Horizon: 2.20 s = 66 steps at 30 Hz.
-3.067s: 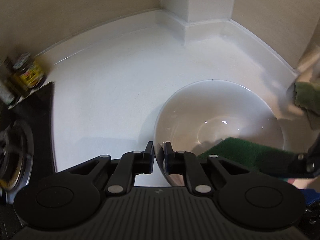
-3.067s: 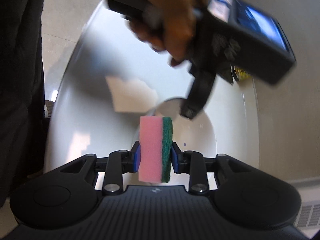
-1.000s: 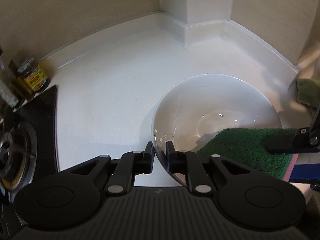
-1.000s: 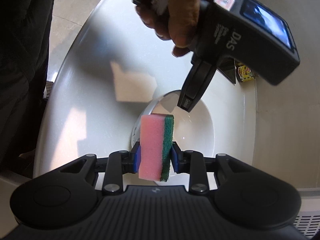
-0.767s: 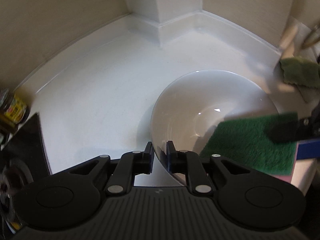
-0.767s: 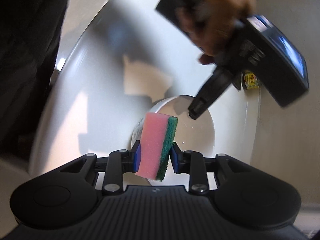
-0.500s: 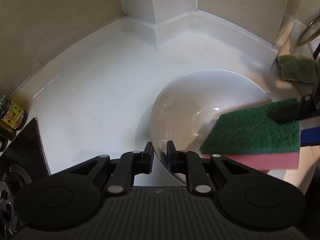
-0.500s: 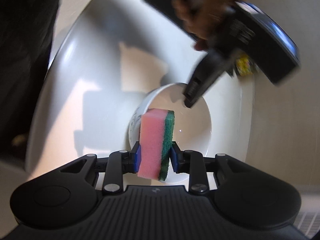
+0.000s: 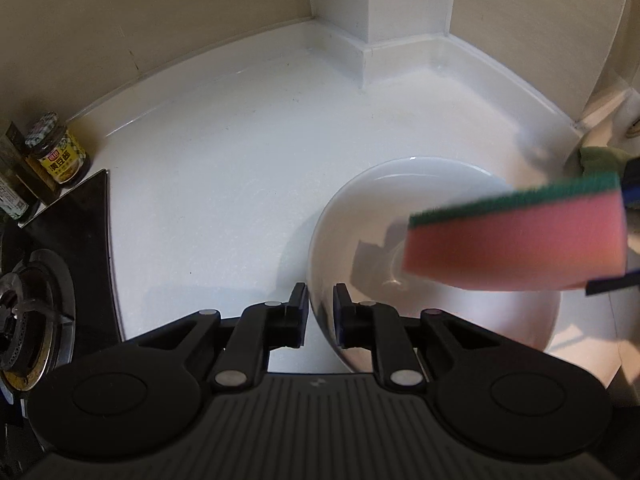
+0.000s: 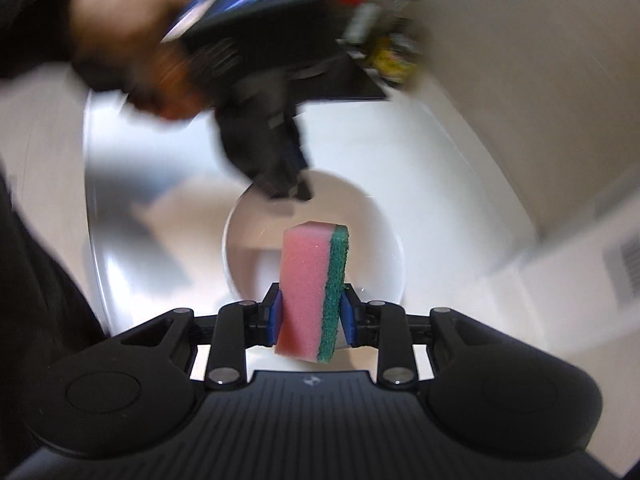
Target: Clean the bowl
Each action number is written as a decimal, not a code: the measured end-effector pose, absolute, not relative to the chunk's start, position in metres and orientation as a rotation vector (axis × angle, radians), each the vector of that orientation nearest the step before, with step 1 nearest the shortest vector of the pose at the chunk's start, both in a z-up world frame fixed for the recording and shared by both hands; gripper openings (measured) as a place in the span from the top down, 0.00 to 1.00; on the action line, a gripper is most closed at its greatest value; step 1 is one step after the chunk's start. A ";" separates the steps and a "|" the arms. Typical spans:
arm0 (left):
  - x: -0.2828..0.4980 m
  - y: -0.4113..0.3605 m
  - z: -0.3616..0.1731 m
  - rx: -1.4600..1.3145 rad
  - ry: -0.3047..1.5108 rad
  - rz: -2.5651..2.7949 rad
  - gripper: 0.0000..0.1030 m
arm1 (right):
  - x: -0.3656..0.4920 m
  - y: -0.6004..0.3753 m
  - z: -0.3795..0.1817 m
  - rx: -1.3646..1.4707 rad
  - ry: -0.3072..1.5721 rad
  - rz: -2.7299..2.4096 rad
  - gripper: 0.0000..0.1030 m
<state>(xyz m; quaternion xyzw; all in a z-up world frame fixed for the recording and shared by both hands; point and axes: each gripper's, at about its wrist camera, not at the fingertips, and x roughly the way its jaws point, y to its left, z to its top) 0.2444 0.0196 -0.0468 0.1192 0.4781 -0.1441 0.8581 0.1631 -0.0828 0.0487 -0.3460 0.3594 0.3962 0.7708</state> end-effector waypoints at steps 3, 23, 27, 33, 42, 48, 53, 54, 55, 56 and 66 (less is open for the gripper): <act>0.242 0.021 -0.045 0.248 0.994 -0.301 0.83 | 0.179 -0.112 0.070 -0.443 0.877 0.760 0.75; 0.246 0.015 -0.001 0.182 0.849 -0.440 0.83 | 0.229 -0.234 0.007 0.201 1.205 0.179 0.75; 0.248 -0.001 -0.001 0.200 0.845 -0.466 0.83 | 0.241 -0.229 -0.008 0.181 1.238 0.183 0.74; 0.253 -0.014 0.000 0.178 0.856 -0.499 0.83 | 0.248 -0.226 -0.013 0.131 1.205 0.212 0.73; 0.256 -0.032 0.000 0.212 0.858 -0.523 0.83 | 0.227 -0.225 -0.009 0.110 1.078 0.242 0.73; 0.254 -0.036 -0.007 0.224 0.870 -0.518 0.83 | 0.219 -0.220 0.003 0.082 1.006 0.253 0.73; 0.251 -0.033 -0.012 0.214 0.884 -0.502 0.83 | 0.216 -0.215 0.003 0.074 0.988 0.253 0.73; 0.251 -0.033 -0.012 0.211 0.887 -0.497 0.83 | 0.216 -0.214 0.003 0.072 0.985 0.252 0.73; 0.251 -0.033 -0.013 0.210 0.887 -0.492 0.83 | 0.216 -0.214 0.004 0.072 0.982 0.252 0.73; 0.251 -0.032 -0.013 0.208 0.887 -0.489 0.83 | 0.215 -0.213 0.003 0.075 0.982 0.253 0.73; 0.245 -0.027 -0.017 0.196 0.888 -0.391 0.83 | 0.201 -0.210 0.018 0.044 0.887 0.230 0.73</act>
